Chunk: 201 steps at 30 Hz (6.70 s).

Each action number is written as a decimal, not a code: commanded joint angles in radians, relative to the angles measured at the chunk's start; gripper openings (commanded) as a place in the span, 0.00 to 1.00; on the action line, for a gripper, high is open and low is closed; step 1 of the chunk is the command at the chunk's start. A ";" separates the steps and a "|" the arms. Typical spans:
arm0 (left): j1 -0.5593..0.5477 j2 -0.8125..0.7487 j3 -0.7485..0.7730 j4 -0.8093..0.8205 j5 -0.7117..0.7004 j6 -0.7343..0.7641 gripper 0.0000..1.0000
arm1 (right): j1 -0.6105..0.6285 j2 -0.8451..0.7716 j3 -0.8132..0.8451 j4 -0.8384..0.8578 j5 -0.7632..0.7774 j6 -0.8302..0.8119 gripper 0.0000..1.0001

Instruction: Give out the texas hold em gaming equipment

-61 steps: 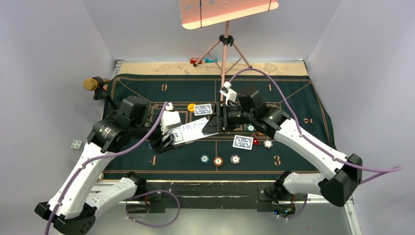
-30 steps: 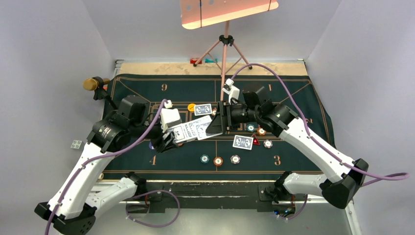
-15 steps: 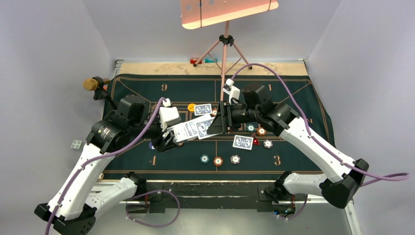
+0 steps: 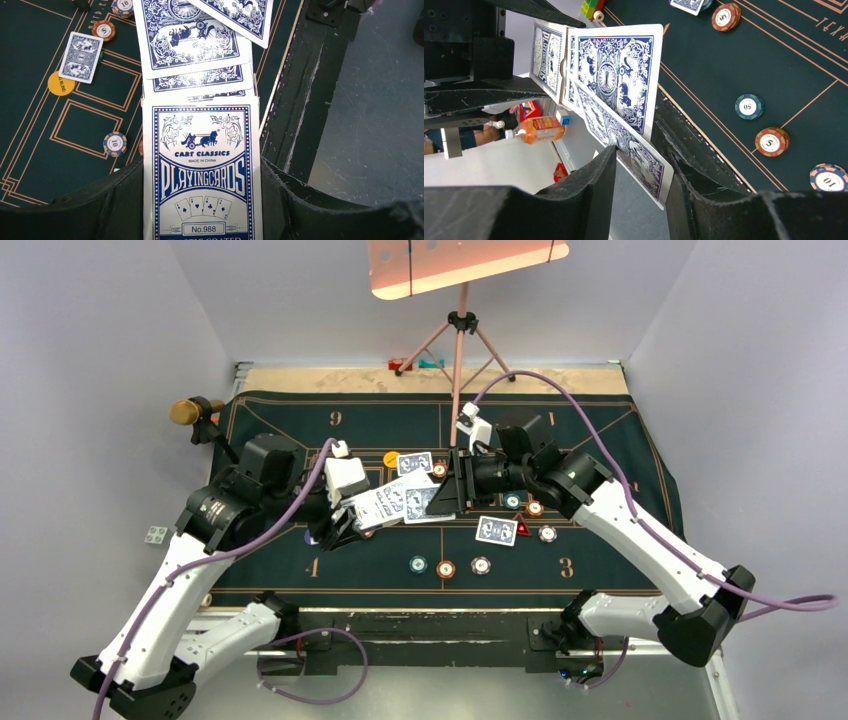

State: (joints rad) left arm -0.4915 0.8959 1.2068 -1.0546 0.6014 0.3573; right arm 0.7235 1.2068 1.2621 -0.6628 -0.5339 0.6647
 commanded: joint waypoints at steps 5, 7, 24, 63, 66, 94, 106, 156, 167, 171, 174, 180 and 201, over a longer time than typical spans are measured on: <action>0.008 -0.010 0.019 0.053 0.017 -0.010 0.00 | -0.015 -0.055 0.002 -0.001 -0.009 0.003 0.39; 0.007 -0.009 0.019 0.054 0.017 -0.011 0.00 | -0.019 -0.063 -0.006 0.011 -0.027 0.010 0.39; 0.013 -0.005 0.018 0.063 0.006 -0.023 0.00 | -0.034 -0.109 -0.057 0.115 -0.139 0.047 0.12; 0.015 -0.034 0.038 -0.011 0.018 0.041 0.00 | -0.119 0.519 0.084 0.590 -0.236 0.096 0.00; 0.015 -0.035 0.041 -0.014 0.021 0.038 0.00 | -0.032 0.651 0.126 0.671 -0.259 0.153 0.00; 0.015 -0.029 0.057 -0.014 0.034 0.025 0.00 | 0.116 1.047 0.402 0.766 -0.142 0.276 0.61; 0.015 -0.046 0.048 -0.023 0.020 0.034 0.00 | 0.086 0.778 0.289 0.501 -0.002 0.049 0.87; 0.015 -0.048 0.023 0.004 0.022 0.026 0.00 | -0.017 0.121 0.006 0.342 -0.157 0.008 0.98; 0.016 -0.042 0.033 0.003 0.023 0.023 0.00 | -0.004 0.117 -0.023 0.375 -0.128 0.045 0.98; 0.015 -0.043 0.038 0.003 0.022 0.022 0.00 | -0.005 0.121 -0.035 0.378 -0.128 0.050 0.98; 0.015 -0.042 0.040 0.001 0.022 0.022 0.00 | -0.004 0.124 -0.037 0.367 -0.123 0.048 0.98; 0.015 -0.043 0.042 -0.001 0.024 0.020 0.00 | -0.004 0.133 -0.025 0.323 -0.117 0.029 0.79; 0.016 -0.043 0.052 -0.004 0.029 0.019 0.00 | -0.007 0.098 0.040 0.253 -0.031 0.001 0.46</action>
State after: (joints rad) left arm -0.4839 0.8616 1.2140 -1.0950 0.6014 0.3840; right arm 0.7177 1.3396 1.2465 -0.4026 -0.5938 0.6880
